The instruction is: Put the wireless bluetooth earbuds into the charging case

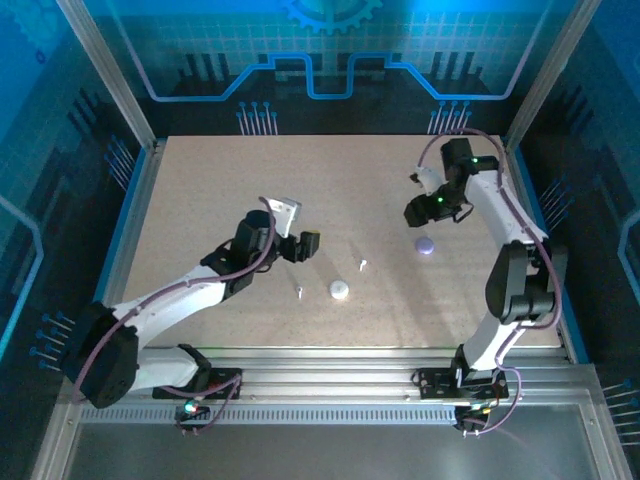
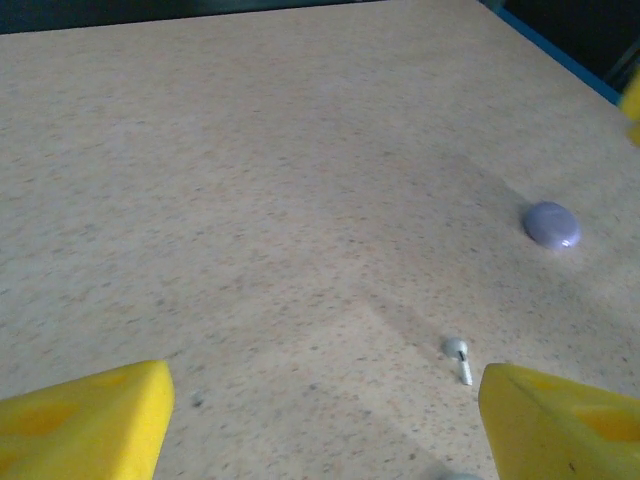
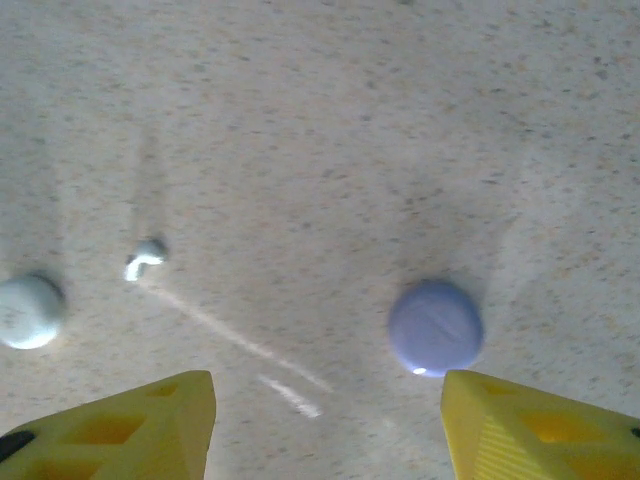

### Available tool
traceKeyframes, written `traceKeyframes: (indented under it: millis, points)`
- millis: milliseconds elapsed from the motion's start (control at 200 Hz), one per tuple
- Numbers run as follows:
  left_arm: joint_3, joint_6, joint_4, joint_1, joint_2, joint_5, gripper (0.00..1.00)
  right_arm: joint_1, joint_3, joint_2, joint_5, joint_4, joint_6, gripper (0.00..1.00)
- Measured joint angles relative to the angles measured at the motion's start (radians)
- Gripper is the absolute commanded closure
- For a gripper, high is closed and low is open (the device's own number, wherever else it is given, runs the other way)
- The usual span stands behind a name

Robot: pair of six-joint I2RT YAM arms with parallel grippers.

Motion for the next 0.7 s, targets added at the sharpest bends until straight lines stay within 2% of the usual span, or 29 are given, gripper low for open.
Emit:
traceKeyframes:
  millis: [170,395,700]
  points:
    - [0.0,-0.14,-0.141,0.069,-0.096,-0.05,0.19,0.201,-0.028,-0.064,0.035,-0.017,0.209,0.37]
    - [-0.014,-0.276,-0.282,0.135,-0.185,-0.079,0.17,0.453,-0.08,-0.06,0.096,-0.034,0.451,0.36]
    - [-0.032,-0.331,-0.377,0.204,-0.219,-0.069,0.16,0.625,-0.093,0.061,0.145,-0.033,0.621,0.3]
